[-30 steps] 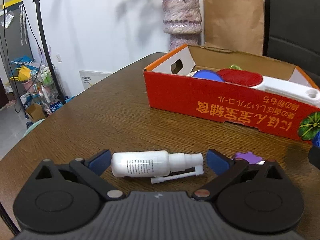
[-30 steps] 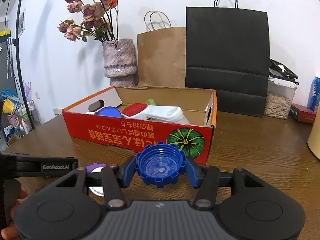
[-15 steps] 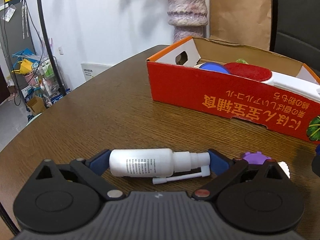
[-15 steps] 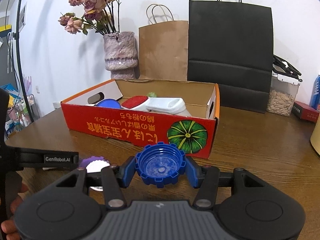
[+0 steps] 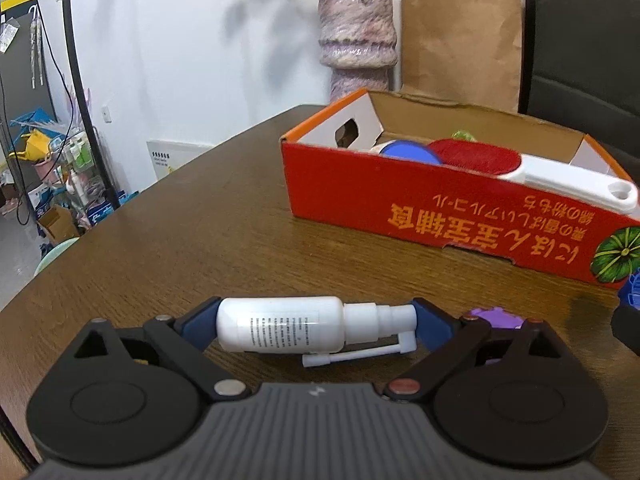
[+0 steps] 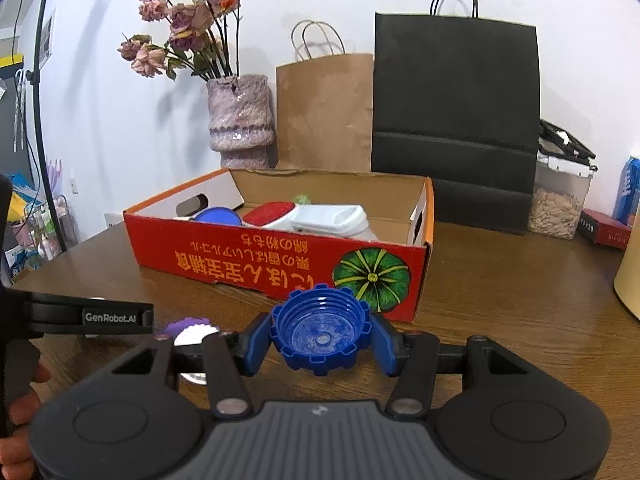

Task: Organize rigid objects
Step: 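Carry the spray bottle and blue cap with both grippers over the red box, then lower both grippers into the box and open them to release the items, then withdraw both grippers from the box toward the white and purple caps, then grasp the white ridged cap with the right gripper and lift it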

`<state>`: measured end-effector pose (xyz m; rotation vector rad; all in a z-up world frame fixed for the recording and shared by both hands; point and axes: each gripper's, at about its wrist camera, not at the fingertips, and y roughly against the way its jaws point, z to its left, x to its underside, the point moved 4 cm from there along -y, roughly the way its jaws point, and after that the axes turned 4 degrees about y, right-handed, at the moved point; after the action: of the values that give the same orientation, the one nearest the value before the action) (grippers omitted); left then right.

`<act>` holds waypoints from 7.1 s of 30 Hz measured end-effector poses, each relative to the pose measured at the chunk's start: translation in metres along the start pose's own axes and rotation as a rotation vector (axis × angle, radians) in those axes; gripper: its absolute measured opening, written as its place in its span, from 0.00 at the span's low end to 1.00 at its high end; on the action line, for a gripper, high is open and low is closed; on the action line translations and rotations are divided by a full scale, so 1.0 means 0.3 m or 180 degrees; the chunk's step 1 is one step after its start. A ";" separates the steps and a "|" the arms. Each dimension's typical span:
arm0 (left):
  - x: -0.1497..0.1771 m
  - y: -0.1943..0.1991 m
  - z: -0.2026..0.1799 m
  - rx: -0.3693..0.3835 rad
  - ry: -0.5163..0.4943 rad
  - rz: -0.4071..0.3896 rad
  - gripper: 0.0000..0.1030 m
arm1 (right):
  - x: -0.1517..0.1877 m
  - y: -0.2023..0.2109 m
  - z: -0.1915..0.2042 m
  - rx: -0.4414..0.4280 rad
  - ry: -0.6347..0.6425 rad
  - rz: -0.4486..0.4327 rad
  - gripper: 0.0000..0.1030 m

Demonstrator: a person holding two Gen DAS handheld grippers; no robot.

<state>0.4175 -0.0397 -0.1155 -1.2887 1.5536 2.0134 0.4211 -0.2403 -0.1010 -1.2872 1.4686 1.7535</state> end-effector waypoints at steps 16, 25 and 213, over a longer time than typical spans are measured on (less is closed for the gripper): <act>-0.048 0.105 0.013 0.0316 -0.0004 -0.0293 0.97 | -0.036 0.061 0.024 0.0148 -0.0081 -0.0189 0.51; -0.096 0.138 0.025 0.0517 -0.0034 -0.0396 0.97 | -0.082 0.076 0.062 0.0174 -0.0126 -0.0322 0.51; -0.053 0.047 0.159 0.0987 -0.0455 -0.0343 1.00 | 0.013 -0.025 0.193 -0.0199 -0.0621 0.0289 0.02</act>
<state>0.3942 0.0014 -0.0934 -1.0606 1.6139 1.6789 0.4063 -0.1843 -0.1100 -1.0597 1.3903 1.9380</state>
